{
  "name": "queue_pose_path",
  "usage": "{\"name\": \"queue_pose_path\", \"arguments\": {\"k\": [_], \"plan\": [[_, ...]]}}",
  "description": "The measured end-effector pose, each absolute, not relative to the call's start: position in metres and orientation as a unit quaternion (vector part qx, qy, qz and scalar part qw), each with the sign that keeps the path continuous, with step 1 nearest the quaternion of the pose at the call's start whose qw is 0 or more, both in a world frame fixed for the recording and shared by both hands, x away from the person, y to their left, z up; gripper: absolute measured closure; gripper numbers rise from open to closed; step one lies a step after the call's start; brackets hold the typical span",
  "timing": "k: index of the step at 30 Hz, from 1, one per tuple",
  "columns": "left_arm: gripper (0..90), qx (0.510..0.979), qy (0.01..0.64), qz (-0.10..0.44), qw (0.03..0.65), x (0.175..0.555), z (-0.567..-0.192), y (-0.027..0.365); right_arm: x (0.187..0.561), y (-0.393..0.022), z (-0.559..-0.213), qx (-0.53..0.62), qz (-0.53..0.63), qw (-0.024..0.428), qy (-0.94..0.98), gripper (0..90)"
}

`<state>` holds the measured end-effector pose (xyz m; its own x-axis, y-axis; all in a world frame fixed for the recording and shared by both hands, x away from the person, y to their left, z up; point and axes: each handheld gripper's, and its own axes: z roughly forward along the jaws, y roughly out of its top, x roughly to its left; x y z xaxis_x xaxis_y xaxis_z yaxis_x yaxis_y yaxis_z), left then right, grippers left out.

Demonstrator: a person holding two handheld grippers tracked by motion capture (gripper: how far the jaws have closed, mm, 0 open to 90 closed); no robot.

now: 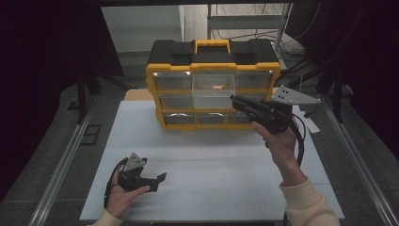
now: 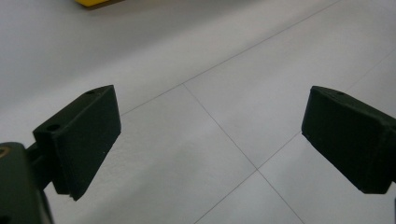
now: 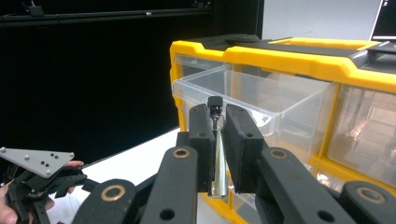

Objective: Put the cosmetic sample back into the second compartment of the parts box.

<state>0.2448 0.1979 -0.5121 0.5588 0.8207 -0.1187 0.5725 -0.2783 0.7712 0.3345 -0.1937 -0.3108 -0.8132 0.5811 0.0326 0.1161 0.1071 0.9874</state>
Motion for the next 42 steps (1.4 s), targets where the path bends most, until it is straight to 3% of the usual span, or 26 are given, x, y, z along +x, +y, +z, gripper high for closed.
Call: {"name": "queue_pose_path", "arguments": {"k": [42], "plan": [[5.4, 0.784, 0.444, 0.154, 0.406, 0.245, -0.511, 0.198, 0.357, -0.174, -0.283, 0.245, 0.628, 0.216, 0.706, 81.4]]}}
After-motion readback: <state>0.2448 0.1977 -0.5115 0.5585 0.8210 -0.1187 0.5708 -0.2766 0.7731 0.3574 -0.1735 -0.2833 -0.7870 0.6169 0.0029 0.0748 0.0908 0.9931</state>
